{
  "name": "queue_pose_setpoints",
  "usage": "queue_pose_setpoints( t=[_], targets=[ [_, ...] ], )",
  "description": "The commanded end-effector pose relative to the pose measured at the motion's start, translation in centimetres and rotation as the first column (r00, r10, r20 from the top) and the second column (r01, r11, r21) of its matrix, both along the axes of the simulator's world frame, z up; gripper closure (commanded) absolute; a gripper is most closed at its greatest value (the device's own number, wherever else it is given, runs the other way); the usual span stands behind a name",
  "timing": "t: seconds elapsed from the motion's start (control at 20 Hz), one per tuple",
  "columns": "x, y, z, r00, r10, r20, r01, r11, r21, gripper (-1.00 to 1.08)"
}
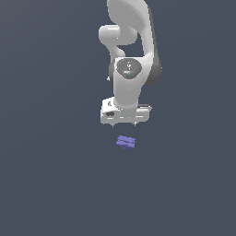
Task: Pick up the object and move it to a goal position.
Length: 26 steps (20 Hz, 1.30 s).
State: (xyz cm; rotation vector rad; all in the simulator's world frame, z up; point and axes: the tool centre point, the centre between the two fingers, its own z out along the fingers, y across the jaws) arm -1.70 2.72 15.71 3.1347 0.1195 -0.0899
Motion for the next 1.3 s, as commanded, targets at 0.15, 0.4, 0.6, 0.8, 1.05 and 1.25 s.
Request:
queue_pose_setpoints(
  t=[0.15, 0.4, 0.6, 0.8, 1.05, 1.25],
  targets=[
    [-0.3, 0.1, -0.2, 1.0, 0.002, -0.009, -0.002, 1.0, -0.001, -0.92],
    [-0.2, 0.2, -0.4, 0.999, 0.034, -0.008, -0.034, 0.999, 0.0, -0.92],
    [-0.1, 0.2, -0.6, 0.996, 0.085, -0.006, -0.085, 0.996, 0.002, -0.92],
    [0.1, 0.2, -0.9, 0.988, 0.157, -0.003, -0.157, 0.988, 0.005, -0.92],
    [0.4, 0.3, -1.5, 0.961, 0.277, 0.002, -0.277, 0.961, 0.008, -0.92],
    [0.7, 0.4, -2.0, 0.923, 0.384, 0.008, -0.384, 0.923, 0.011, -0.92]
  ],
)
